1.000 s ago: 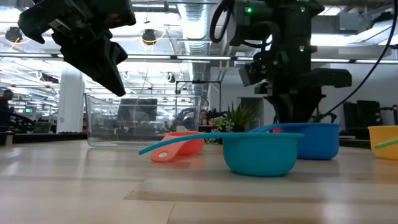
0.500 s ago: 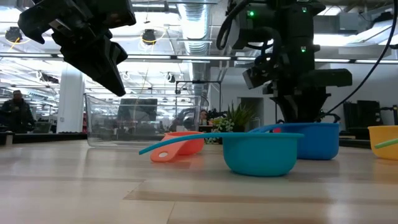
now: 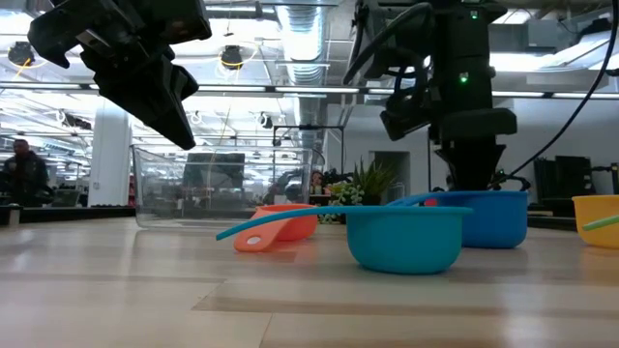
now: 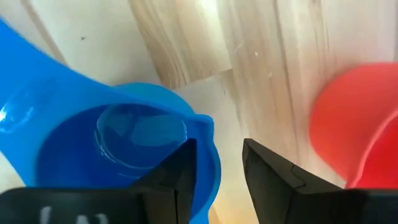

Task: Nest measuring cups in basket
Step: Stack the blue measuring cup on top of the red measuring cup

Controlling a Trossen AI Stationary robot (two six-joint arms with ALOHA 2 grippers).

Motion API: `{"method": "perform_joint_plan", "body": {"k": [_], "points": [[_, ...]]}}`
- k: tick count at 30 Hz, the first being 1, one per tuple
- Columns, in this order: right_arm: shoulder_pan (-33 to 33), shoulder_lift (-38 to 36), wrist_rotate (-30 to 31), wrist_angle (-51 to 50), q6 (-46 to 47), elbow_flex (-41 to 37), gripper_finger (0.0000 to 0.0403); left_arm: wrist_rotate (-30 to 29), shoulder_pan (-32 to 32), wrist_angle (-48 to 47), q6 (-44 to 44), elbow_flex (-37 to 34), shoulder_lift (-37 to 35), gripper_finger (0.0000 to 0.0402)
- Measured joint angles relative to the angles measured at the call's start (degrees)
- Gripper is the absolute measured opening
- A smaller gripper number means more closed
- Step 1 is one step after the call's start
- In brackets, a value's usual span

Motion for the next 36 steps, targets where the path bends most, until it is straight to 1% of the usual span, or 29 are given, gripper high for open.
{"method": "perform_joint_plan", "body": {"k": [3,8,11,14,18,19,23,26,29,32,36], "points": [[0.0,0.0,-1.1,0.0,2.2,0.0,0.0148,0.0,0.0,0.0,0.0,0.0,0.0,0.0000],[0.0,0.0,-1.2,0.3,2.4,0.0,0.0142,0.0,0.0,0.0,0.0,0.0,0.0,0.0000],[0.0,0.0,-1.2,0.4,1.8,0.0,0.0131,0.0,0.0,0.0,0.0,0.0,0.0,0.0000],[0.0,0.0,-1.0,0.3,-0.5,0.0,0.0101,0.0,0.0,0.0,0.0,0.0,0.0,0.0000],[0.0,-0.1,-1.0,0.5,-4.3,0.1,0.0028,0.0,0.0,0.0,0.0,0.0,0.0,0.0000],[0.0,-0.2,-1.1,0.8,-5.6,0.2,0.0018,0.0,0.0,0.0,0.0,0.0,0.0,0.0000],[0.4,-0.2,-1.1,1.4,-11.2,0.2,0.0020,0.0,0.0,0.0,0.3,0.0,0.0,0.0000],[0.5,-0.2,-1.1,1.4,-16.5,0.2,0.0009,0.0,0.0,0.0,0.4,0.0,0.0,0.0000],[0.5,-0.2,-0.3,1.0,-20.9,0.3,0.0011,0.0,0.0,0.0,0.4,0.0,0.0,0.0000],[0.4,-0.1,3.3,-1.6,-23.8,2.3,0.0008,0.0,0.0,0.0,0.4,0.0,0.0,0.0000],[0.5,0.1,8.9,-8.1,-27.9,7.7,0.0006,0.0,0.0,0.0,0.4,0.0,0.0,0.0000]]}}
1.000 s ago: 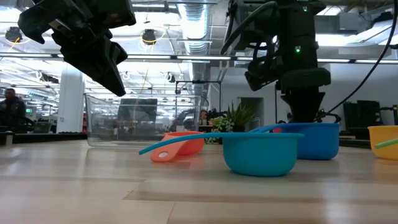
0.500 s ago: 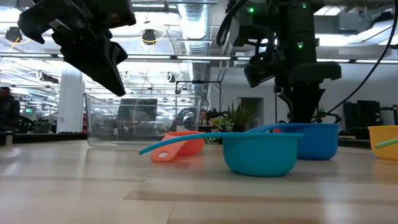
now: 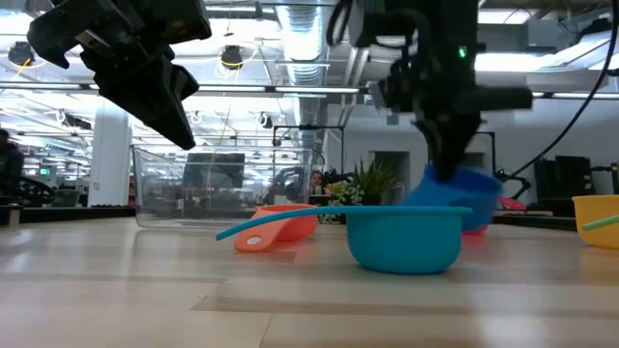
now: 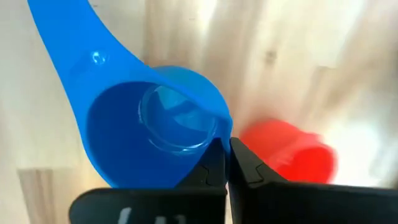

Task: Nest measuring cups in basket
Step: Stack the blue measuring cup on top of the red measuring cup

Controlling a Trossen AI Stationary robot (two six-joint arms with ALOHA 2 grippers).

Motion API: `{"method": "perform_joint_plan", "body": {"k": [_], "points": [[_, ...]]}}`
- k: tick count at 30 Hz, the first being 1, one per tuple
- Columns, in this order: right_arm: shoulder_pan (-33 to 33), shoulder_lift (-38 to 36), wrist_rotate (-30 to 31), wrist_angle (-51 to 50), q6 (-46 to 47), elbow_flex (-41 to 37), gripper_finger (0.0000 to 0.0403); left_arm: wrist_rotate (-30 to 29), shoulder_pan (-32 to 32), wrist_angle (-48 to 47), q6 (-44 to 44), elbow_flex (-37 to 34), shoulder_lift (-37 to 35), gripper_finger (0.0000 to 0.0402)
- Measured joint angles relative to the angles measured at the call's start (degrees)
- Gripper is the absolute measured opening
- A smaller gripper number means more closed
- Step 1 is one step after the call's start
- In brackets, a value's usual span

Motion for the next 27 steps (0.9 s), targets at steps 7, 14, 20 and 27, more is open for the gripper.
{"method": "perform_joint_plan", "body": {"k": [7,14,20,27], "points": [[0.0,0.0,6.4,-11.8,-0.4,8.4,0.0005,0.0,0.0,0.0,0.0,0.0,0.0,0.0000],[-2.4,0.0,14.1,-20.9,4.1,8.4,0.0005,0.0,0.0,0.0,0.0,0.0,0.0,0.0000],[-6.2,-0.9,14.4,-20.7,2.7,8.2,0.0006,0.0,0.0,-0.1,0.0,0.0,0.0,0.0000],[-11.0,-6.6,13.5,-19.4,-2.8,8.2,0.0005,0.0,0.0,-0.5,0.0,0.0,0.0,0.0000]]}}
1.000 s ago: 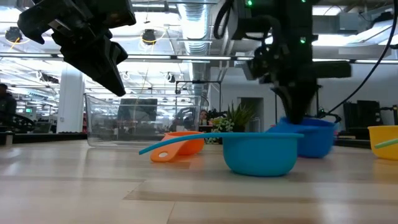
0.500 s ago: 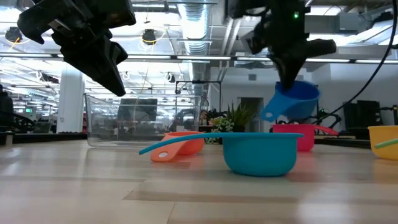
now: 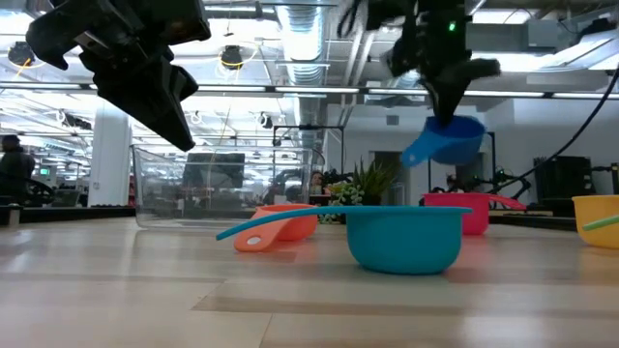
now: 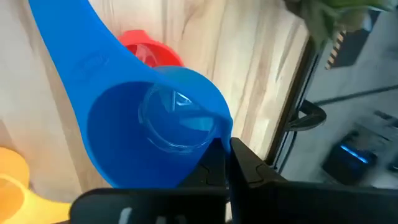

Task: Nest measuring cups in basket
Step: Stack the blue measuring cup on top of the red measuring cup

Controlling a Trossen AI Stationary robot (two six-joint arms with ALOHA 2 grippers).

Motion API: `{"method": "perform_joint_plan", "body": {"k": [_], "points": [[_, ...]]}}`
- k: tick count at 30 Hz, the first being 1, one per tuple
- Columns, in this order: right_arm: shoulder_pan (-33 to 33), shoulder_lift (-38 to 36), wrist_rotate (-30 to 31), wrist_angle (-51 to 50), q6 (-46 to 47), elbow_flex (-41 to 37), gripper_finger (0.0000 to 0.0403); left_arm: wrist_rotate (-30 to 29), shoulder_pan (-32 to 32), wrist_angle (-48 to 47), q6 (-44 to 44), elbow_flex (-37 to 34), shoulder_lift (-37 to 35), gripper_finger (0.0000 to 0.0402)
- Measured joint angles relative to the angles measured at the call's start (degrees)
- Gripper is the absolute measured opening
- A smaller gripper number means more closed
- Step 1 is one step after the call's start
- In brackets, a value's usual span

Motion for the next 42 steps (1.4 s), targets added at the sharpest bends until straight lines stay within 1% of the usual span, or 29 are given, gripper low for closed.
{"method": "perform_joint_plan", "body": {"k": [3,7,9,13,16,20,25,27,32,36,42], "points": [[-2.4,-5.6,-2.1,4.1,-2.9,-2.2,0.0007,0.0,0.0,-0.1,0.0,0.0,0.0,0.0000],[-5.6,-14.5,-7.7,13.9,-4.9,-10.4,0.0005,0.0,0.0,0.0,0.0,0.0,0.0,0.0000],[-6.7,-18.5,-9.1,17.8,-5.2,-15.1,0.0005,0.0,0.0,0.3,0.0,0.0,0.0,0.0000],[-7.9,-23.5,-10.6,21.8,-6.0,-22.8,0.0005,0.0,0.0,0.4,0.0,0.0,0.0,0.0000],[-7.8,-25.3,-10.7,24.7,-10.0,-26.3,0.0005,0.0,0.0,0.5,0.2,0.0,0.0,0.0000],[-7.8,-25.3,-10.8,28.9,-16.7,-27.3,0.0005,0.0,0.0,0.7,1.8,0.0,0.0,0.0000],[-9.1,-23.1,-16.0,30.3,-29.1,-27.2,0.0005,0.0,0.0,0.8,2.0,0.0,0.0,0.0000],[-9.0,-22.0,-16.3,30.3,-32.5,-27.3,0.0005,0.0,0.0,0.8,2.0,0.0,0.0,0.0000],[-9.6,-19.7,-16.1,33.0,-39.3,-27.3,0.0005,0.0,0.0,1.2,2.7,0.0,0.0,0.0000],[-11.1,-18.0,-16.0,33.1,-45.0,-27.3,0.0005,0.0,0.0,1.4,3.1,0.0,0.0,0.0000],[-12.4,-16.2,-16.1,33.4,-48.4,-27.3,0.0009,0.0,0.0,1.4,3.1,0.0,0.0,0.0000]]}}
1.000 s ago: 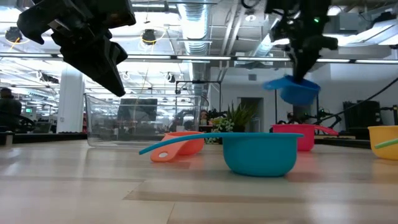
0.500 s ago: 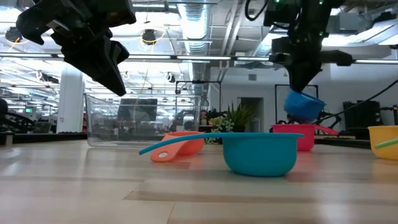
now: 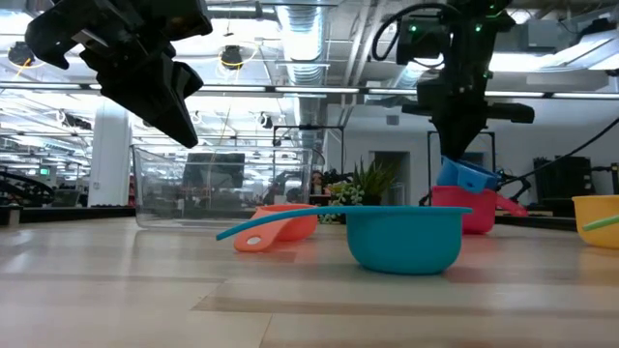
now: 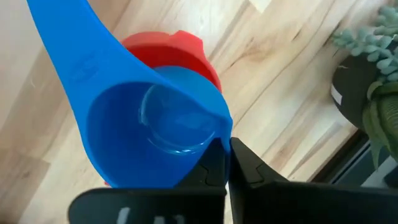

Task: Nest measuring cups in basket
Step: Stack the blue measuring cup on top of the red measuring cup

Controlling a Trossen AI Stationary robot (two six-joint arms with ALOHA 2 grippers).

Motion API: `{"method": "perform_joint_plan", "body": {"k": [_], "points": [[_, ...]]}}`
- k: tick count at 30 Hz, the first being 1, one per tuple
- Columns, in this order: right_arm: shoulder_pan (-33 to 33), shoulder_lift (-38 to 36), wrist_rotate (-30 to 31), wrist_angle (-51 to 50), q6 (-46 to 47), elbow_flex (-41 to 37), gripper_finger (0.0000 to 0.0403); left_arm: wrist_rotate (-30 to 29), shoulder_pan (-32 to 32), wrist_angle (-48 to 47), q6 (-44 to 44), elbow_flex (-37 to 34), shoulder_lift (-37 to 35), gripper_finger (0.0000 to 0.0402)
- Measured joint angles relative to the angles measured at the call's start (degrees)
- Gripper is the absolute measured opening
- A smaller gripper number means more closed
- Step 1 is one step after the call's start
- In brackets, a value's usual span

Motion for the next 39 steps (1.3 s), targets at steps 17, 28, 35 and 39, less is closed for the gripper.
{"method": "perform_joint_plan", "body": {"k": [17,28,35,39], "points": [[0.6,-0.2,-1.0,2.7,4.9,0.0,0.0055,0.0,0.0,0.0,-0.1,0.0,0.0,0.0000],[0.6,-0.2,-1.4,0.6,10.2,0.0,0.0065,0.0,0.0,0.0,-0.3,0.0,0.0,0.0000],[0.5,-0.2,-1.4,0.6,11.0,0.0,0.0103,0.0,0.0,0.0,-0.6,0.0,0.0,0.0000],[0.5,-0.2,-1.3,0.5,11.5,0.0,0.0120,0.0,0.0,0.0,-0.7,0.0,0.0,0.0000]]}}
